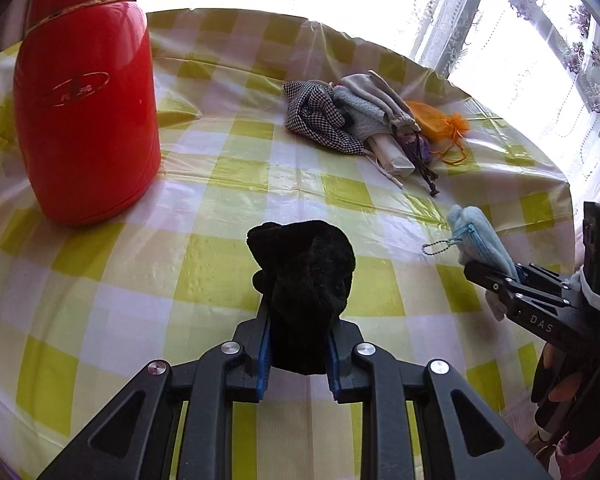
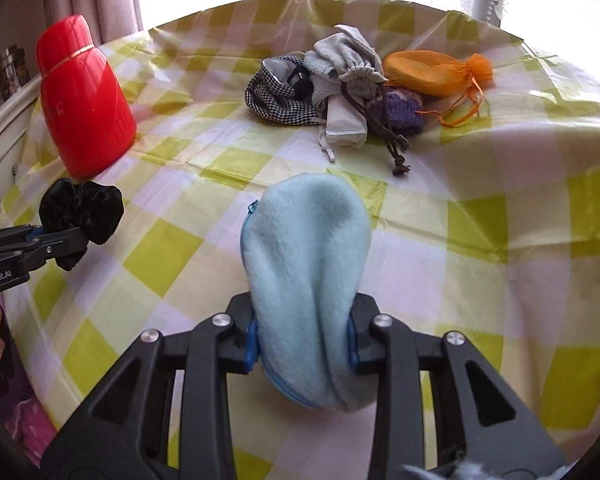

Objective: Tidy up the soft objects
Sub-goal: 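Carry the blue pouch and black glove over to the box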

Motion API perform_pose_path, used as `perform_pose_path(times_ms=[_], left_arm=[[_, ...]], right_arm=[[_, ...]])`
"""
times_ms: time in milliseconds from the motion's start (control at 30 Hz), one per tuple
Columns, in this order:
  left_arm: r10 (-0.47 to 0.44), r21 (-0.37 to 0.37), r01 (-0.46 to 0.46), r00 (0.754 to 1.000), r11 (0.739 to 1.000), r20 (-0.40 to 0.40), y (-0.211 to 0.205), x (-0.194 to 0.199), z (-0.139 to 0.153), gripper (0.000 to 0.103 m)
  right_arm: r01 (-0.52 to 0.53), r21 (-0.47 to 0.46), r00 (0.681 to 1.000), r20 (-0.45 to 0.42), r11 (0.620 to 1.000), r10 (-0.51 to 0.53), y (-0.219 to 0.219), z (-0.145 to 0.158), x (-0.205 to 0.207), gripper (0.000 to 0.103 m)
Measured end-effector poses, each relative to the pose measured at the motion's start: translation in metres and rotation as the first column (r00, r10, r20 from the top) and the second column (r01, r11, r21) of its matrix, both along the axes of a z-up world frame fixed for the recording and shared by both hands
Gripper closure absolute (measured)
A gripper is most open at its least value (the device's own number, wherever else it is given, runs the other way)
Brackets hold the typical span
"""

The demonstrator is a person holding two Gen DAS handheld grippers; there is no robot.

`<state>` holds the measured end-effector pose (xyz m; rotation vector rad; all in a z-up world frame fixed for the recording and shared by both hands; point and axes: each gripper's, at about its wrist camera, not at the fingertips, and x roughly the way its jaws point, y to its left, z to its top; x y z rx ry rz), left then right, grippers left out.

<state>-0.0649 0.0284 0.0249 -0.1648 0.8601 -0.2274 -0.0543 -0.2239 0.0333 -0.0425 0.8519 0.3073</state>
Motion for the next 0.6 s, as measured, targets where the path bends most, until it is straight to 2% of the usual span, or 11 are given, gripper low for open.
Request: perform_pose_path(times_ms=[133,233,400,600], left_arm=[[0.000,-0.003,0.000,1.000,1.000,0.004,0.004,-0.019,0.005,0.080],[-0.017,0.004,0.017,1.000,1.000,0.018,-0.001,-0.036,0.010,0.080],[-0.056,0.023,0.055,0.996,0.998,0.072,-0.014,-0.059,0.027,0.080],[-0.092,0.036,0.087,0.980,0.996,0.177,-0.028,-0.077,0.065,0.080]], right_arm=[[0.054,0.076,0.998,0.007,0.996,-0.055,-0.009,0.012,-0.035,0.067],[0.077,0.064,0.997,0.015,0.995,-0.078,-0.012,0.017,-0.052,0.067],[0.111,0.105,0.992,0.049,0.988,-0.117,-0.021,0.040,-0.074,0.067],[0.102,0.087,0.983,0.147,0.991,-0.114,-0.019,0.079,-0.102,0.067]])
